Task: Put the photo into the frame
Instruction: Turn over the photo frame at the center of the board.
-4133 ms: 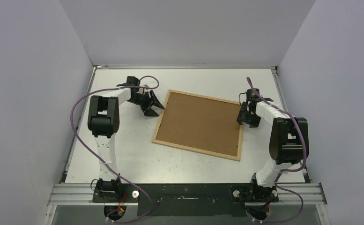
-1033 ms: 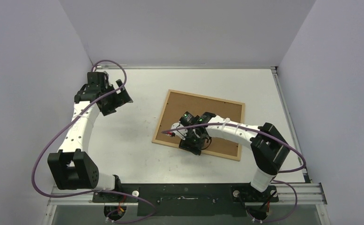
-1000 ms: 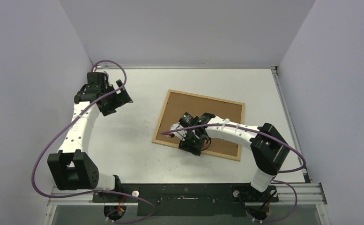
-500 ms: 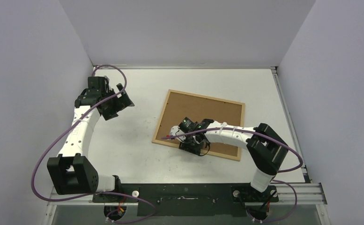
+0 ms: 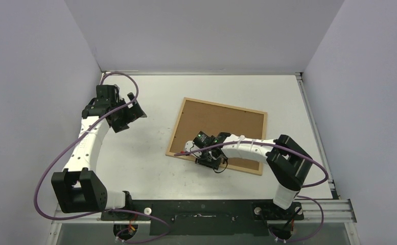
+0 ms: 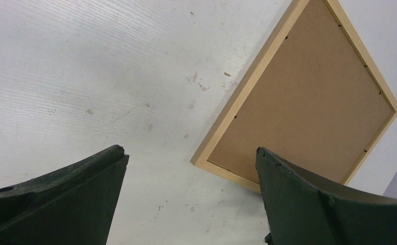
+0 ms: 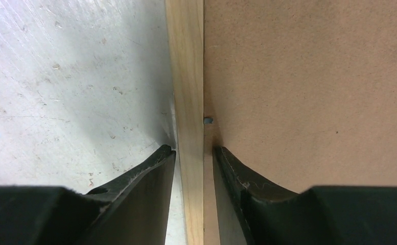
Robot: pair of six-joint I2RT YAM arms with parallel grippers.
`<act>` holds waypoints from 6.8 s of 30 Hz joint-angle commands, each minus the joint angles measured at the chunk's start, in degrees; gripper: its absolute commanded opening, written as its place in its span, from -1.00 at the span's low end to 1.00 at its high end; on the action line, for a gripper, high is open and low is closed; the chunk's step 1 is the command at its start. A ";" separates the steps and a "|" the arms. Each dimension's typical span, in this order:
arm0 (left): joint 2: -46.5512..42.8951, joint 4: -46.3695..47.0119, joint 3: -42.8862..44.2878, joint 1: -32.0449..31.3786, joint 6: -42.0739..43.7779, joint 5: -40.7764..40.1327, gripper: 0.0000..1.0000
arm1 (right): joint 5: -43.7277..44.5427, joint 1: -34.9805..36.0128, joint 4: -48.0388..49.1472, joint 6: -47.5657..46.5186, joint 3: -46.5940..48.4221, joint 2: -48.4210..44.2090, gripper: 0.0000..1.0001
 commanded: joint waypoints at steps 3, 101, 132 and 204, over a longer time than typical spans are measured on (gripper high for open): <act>-1.71 1.14 0.11 0.04 0.30 0.75 0.94 | 2.37 2.10 1.80 1.65 -0.04 3.50 -0.40; 16.98 22.88 3.81 -10.52 -36.16 22.68 -1.00 | 58.07 15.12 -7.51 6.73 35.01 15.00 0.15; 13.07 20.48 11.05 -4.52 -29.96 25.28 0.46 | 52.16 7.84 -6.23 6.15 43.02 8.16 -1.00; 25.33 15.38 6.20 -1.36 -8.22 13.38 0.93 | -27.08 -48.68 25.18 61.50 2.27 -13.44 -1.00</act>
